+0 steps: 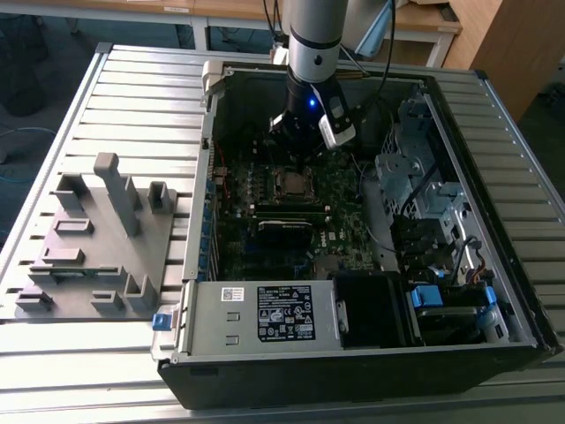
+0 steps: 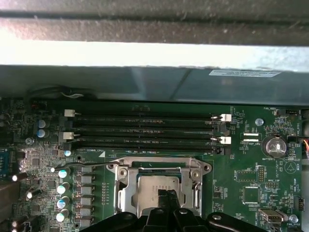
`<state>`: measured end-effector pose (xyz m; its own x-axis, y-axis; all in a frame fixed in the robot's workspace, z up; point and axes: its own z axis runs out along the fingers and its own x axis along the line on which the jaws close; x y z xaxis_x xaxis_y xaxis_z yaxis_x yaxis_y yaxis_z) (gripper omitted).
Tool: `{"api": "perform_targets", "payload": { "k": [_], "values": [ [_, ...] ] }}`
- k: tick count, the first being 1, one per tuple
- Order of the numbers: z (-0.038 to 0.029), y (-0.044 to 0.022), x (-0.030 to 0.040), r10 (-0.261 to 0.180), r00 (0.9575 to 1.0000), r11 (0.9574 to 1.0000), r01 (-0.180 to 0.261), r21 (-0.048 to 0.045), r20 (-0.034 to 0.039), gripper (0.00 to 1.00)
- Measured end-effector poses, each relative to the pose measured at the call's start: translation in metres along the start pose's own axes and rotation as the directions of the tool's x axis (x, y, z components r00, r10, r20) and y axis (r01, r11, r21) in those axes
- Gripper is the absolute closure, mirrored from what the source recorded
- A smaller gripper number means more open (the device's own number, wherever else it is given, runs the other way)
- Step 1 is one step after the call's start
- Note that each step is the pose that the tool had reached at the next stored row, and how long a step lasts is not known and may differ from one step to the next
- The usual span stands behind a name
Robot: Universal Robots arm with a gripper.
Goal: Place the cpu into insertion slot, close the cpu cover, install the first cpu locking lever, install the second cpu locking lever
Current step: 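Close the cpu cover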
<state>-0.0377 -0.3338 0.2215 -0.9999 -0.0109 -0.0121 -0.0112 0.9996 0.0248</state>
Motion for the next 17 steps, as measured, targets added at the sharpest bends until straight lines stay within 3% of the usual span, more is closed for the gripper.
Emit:
{"api": "perform_targets", "payload": {
  "k": [8, 17],
  "values": [
    [0.0000, 0.0000, 0.0014, 0.000, 1.0000, 1.0000, 0.000, 0.0000, 0.0001, 0.90],
    [0.0007, 0.0002, 0.0160, 0.000, 1.0000, 1.0000, 0.000, 0.0000, 0.0025, 0.90]
  ]
}}
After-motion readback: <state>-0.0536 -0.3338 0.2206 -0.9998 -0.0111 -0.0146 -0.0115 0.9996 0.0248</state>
